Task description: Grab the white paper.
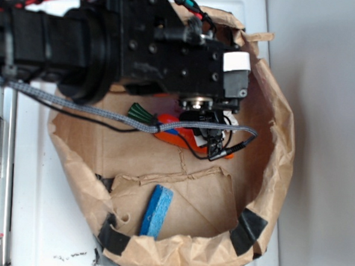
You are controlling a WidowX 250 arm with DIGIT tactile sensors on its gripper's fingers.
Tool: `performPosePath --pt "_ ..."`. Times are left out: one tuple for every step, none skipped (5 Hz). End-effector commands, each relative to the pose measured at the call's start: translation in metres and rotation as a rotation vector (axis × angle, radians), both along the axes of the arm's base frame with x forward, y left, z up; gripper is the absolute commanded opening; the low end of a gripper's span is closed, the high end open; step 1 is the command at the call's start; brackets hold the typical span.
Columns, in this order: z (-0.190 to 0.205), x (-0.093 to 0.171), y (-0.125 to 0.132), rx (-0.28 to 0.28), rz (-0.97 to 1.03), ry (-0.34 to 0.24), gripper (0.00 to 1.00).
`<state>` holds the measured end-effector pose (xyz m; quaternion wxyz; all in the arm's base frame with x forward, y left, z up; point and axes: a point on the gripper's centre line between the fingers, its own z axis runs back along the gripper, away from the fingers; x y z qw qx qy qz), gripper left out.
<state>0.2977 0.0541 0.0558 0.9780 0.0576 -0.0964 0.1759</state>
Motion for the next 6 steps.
performPosePath --pt "0.014 0.009 -0.008 -0.104 -0.1 -0.071 1.0" --pt "0.004 0.011 -0.013 -0.105 -0.144 -0.077 1.0" --pt "-0.003 0.011 -0.016 -0.095 -0.128 -0.067 0.0" --pt "-0.016 0.01 -0.02 -0.053 -0.141 -0.085 0.0" --pt "-0.011 0.009 -0.022 -0.057 -0.157 -0.083 0.0" --pt "0.017 -0.001 -0.021 -0.081 -0.16 -0.024 0.0"
